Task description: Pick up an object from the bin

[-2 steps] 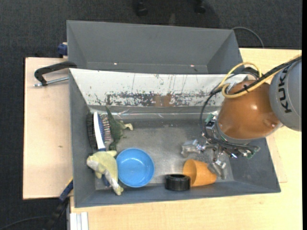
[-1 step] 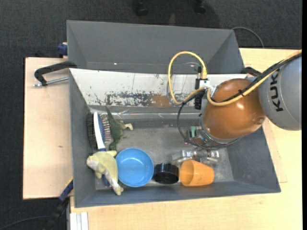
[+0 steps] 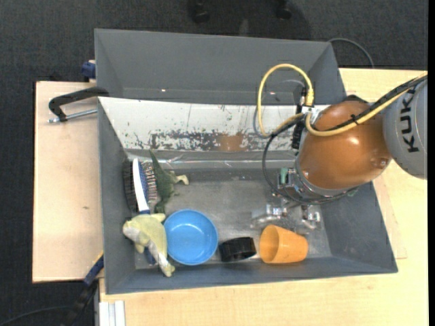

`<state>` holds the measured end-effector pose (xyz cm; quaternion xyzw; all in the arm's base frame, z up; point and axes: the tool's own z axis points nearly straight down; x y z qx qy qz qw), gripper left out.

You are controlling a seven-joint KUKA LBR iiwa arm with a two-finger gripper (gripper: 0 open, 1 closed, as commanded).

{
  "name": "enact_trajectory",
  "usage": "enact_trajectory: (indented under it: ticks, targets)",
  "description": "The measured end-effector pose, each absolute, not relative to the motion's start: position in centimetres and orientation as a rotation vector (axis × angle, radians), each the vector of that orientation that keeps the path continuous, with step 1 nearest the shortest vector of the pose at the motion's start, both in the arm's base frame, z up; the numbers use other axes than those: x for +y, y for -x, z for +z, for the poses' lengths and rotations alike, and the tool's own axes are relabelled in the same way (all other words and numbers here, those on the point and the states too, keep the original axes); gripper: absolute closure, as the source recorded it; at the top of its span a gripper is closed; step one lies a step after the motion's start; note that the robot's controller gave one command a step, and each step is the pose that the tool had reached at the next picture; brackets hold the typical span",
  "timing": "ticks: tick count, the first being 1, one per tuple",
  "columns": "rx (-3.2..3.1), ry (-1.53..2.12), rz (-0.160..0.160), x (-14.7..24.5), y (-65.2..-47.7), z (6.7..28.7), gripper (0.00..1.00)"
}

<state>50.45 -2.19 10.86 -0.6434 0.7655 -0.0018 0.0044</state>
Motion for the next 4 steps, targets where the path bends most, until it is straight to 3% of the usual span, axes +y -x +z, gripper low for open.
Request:
enact_trajectory:
  ticks: [1,2,3,4]
  targets:
    - [2.308,2.124,-0.007,-8.9,-50.0,11.7,0.00]
    - [2.129,2.309,0.005,-4.4,-49.8,9.7,0.00]
    - [1.837,2.543,-0.001,-5.3,-50.2,8.9,0.00]
    - [1.838,2.543,-0.002,-5.3,-50.3,9.0,1.00]
